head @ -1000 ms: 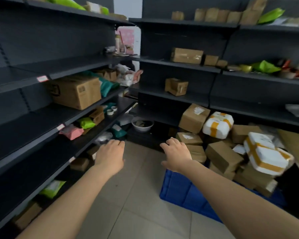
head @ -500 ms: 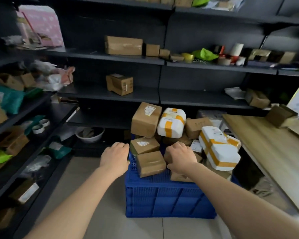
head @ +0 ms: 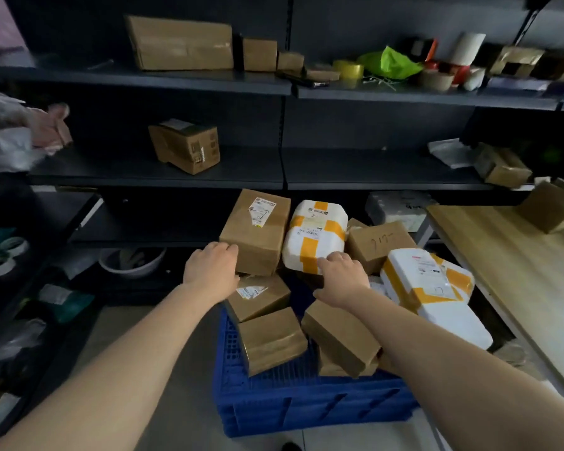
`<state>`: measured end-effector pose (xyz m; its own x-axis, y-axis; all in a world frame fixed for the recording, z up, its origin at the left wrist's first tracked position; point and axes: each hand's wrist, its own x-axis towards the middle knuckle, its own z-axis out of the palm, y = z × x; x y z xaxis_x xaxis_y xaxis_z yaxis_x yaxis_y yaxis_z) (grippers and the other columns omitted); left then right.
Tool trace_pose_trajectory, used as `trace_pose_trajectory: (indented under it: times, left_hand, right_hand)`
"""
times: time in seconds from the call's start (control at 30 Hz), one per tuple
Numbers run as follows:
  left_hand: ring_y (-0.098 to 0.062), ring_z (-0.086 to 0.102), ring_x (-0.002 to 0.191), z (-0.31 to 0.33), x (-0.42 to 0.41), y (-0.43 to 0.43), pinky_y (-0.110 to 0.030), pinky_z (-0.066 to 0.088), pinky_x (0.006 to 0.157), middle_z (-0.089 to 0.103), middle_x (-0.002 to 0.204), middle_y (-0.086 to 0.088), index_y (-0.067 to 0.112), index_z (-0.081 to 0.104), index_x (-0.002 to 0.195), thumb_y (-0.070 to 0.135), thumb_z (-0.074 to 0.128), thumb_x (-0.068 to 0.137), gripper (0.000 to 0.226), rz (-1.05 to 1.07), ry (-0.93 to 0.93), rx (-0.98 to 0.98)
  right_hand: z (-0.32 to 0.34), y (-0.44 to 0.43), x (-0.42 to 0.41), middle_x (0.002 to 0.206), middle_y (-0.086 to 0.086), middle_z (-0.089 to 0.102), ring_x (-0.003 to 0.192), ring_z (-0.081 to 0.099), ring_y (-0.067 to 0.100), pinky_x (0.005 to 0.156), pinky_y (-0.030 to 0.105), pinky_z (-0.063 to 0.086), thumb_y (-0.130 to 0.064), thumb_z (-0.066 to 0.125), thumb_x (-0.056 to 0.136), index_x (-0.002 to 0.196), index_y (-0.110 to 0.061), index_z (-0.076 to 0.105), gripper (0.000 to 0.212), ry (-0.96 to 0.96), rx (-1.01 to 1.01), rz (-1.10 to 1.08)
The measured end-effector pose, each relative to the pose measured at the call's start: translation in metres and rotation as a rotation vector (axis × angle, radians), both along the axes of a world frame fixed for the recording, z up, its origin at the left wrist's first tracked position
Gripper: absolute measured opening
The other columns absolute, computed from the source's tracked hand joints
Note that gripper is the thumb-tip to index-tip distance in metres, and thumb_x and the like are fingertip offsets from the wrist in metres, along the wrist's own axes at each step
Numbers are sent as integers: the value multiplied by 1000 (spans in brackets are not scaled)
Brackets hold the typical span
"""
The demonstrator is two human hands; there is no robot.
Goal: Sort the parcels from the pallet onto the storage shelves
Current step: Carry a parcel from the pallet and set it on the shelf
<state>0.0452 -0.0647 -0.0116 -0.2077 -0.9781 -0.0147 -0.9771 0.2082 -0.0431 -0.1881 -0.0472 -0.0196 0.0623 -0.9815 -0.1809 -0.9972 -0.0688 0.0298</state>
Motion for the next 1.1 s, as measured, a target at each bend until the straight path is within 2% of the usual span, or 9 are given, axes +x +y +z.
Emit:
trace_pose_trajectory:
  times: [0.2, 0.4, 0.5, 0.57, 0.67, 0.8, 0.9, 1.0, 1.1]
  left_hand:
    - [-22, 51, 115, -23, -3, -98, -36, 45, 88, 57, 120, -2, 16, 54, 123, 36, 60, 90, 39, 51, 5, 68]
    - [-23, 51, 115, -56, -3, -177, -36, 45, 87, 55, 120, -4, 14, 53, 123, 35, 57, 92, 38, 61, -8, 137]
    - [-24, 49, 118, -80, 2, -214, -38, 44, 89, 53, 125, -6, 12, 51, 128, 38, 51, 96, 42, 71, 12, 181]
    - [-26, 46, 123, -100, 5, -242, -39, 44, 92, 47, 135, -9, 11, 46, 135, 38, 46, 98, 45, 88, 81, 215]
    - [-30, 37, 134, -123, 9, -267, -45, 41, 102, 30, 151, -12, 12, 29, 148, 39, 43, 100, 57, 170, 208, 287]
    - [-31, 41, 132, -160, 20, -293, -46, 41, 103, 34, 151, -12, 18, 11, 154, 50, 44, 96, 73, 346, 503, 459]
    - [-28, 49, 125, -175, 21, -294, -36, 42, 96, 47, 143, -6, 19, 23, 149, 45, 44, 99, 61, 458, 774, 490]
    - [-25, 53, 117, -176, 22, -289, -34, 43, 90, 54, 133, -3, 22, 35, 142, 38, 43, 100, 45, 489, 876, 439]
    - [-22, 53, 117, -173, 26, -278, -32, 41, 87, 54, 133, 0, 23, 36, 143, 37, 43, 101, 44, 496, 945, 413]
  right_hand:
    - [-26, -91, -8, 137, 9, 44, 132, 38, 29, 103, 41, 38, -40, 63, 88, 139, -19, 41, 60, -25, 62, 39]
    - [-61, -163, -3, 142, 9, 42, 134, 35, 29, 107, 40, 34, -42, 59, 91, 143, -18, 37, 61, -67, 124, 30]
    - [-82, -193, 6, 141, 10, 44, 132, 36, 29, 106, 39, 34, -41, 56, 93, 143, -17, 38, 58, -150, 151, 4]
    - [-100, -213, 15, 138, 10, 46, 130, 39, 29, 105, 40, 37, -40, 54, 94, 142, -16, 38, 56, -238, 160, -39]
    - [-123, -231, 30, 134, 9, 50, 127, 43, 27, 102, 39, 42, -41, 53, 95, 142, -13, 38, 57, -402, 139, -134]
    - [-152, -246, 55, 132, 11, 51, 121, 50, 29, 98, 43, 47, -49, 54, 93, 142, -8, 36, 66, -641, 75, -372]
    - [-169, -246, 68, 131, 10, 51, 121, 49, 28, 99, 41, 45, -49, 55, 92, 136, -7, 42, 62, -709, 47, -493]
    - [-175, -244, 75, 122, 8, 52, 116, 48, 26, 94, 37, 43, -44, 56, 93, 126, -9, 50, 49, -727, 10, -541]
    - [-173, -236, 80, 121, 5, 53, 115, 48, 23, 94, 37, 45, -42, 58, 92, 130, -14, 51, 48, -803, -50, -567]
